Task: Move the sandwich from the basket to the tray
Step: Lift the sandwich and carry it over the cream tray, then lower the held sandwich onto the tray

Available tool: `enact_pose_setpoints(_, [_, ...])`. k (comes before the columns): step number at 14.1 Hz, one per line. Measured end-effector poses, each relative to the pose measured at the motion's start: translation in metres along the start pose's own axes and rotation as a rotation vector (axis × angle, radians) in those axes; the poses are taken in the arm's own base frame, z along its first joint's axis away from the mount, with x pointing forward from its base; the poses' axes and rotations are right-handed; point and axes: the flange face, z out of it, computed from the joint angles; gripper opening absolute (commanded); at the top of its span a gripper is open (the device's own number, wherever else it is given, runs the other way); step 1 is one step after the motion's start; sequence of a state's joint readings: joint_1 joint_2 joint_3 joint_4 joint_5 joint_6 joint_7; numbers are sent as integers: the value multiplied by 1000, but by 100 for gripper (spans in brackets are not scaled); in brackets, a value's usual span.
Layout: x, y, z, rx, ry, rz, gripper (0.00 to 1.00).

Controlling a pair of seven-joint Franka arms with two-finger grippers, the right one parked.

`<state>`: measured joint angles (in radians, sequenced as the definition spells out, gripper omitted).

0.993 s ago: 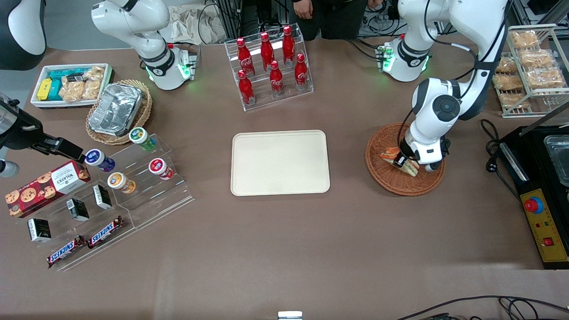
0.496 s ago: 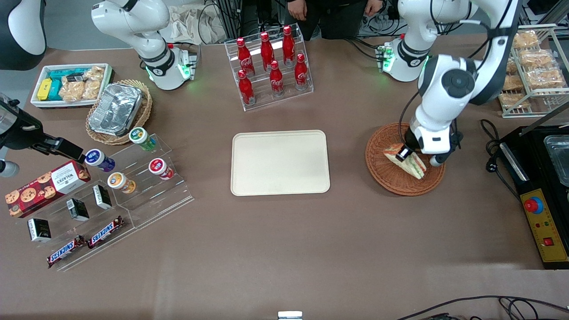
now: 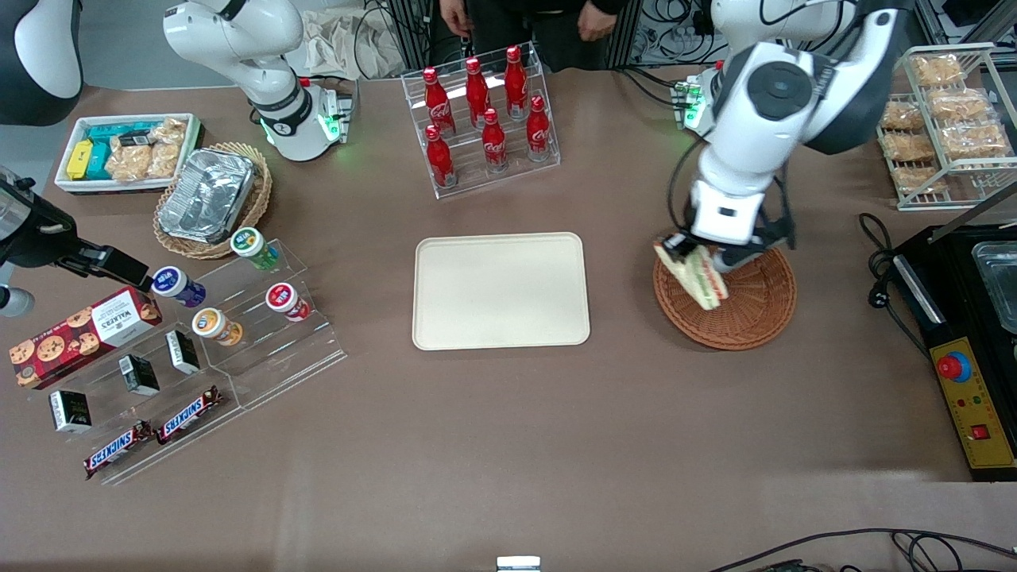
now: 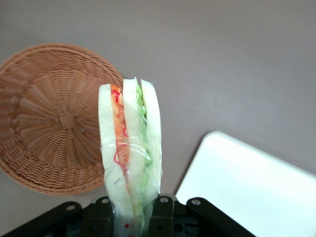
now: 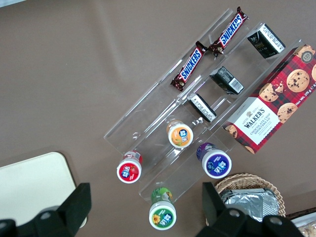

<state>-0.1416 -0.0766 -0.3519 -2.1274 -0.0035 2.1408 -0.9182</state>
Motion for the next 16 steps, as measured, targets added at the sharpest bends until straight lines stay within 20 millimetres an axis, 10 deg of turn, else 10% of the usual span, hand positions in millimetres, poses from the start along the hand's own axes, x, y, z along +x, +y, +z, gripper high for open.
enact_pose_setpoints(9, [-115, 108, 65, 13, -4, 361, 0])
enact_pose_setpoints(16, [-129, 106, 166, -11, -14, 447, 0])
